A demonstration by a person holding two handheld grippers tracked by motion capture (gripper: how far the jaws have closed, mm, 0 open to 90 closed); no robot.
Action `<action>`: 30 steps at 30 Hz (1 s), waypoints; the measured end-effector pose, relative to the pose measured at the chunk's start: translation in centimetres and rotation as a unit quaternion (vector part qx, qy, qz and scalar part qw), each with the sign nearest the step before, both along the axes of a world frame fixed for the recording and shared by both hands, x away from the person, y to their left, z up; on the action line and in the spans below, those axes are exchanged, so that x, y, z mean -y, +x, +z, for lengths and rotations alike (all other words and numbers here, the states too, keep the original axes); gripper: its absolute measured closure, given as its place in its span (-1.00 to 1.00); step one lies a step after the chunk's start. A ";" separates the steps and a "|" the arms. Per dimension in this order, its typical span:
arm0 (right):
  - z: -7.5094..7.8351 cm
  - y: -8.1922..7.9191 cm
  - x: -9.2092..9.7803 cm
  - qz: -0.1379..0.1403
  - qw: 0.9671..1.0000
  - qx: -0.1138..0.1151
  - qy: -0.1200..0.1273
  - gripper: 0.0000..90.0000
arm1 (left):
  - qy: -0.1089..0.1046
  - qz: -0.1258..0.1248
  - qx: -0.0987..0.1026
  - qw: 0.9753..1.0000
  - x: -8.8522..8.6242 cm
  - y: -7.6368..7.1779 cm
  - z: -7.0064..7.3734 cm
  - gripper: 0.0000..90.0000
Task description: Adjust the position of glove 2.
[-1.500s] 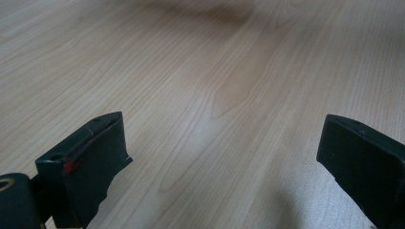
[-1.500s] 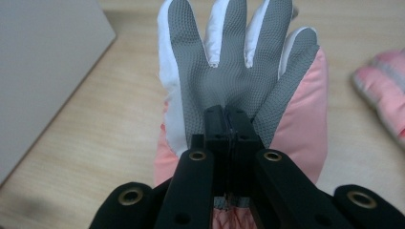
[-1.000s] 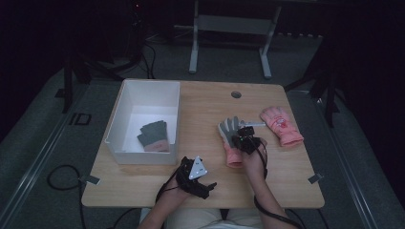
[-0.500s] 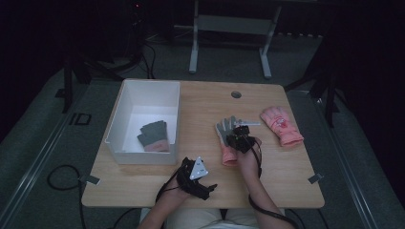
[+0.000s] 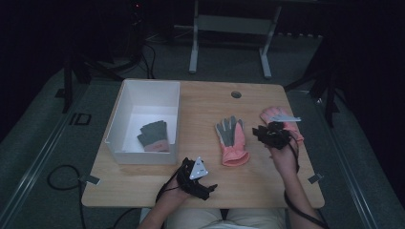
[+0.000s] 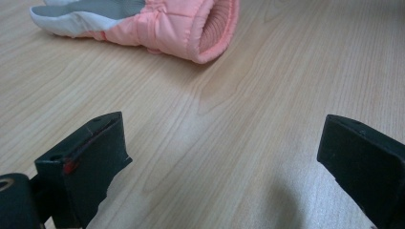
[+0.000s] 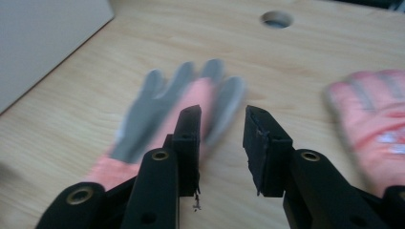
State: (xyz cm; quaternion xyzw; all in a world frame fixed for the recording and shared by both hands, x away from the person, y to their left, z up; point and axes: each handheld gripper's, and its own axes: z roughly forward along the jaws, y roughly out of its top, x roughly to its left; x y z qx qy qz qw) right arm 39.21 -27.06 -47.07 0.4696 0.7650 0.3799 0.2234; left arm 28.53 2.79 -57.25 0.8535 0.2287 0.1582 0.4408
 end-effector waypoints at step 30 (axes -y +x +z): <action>-5.3 10.4 11.6 -0.052 0.993 -0.037 -0.101 0.19 | 0.004 0.007 -0.005 1.000 0.1 0.2 -0.2 -0.94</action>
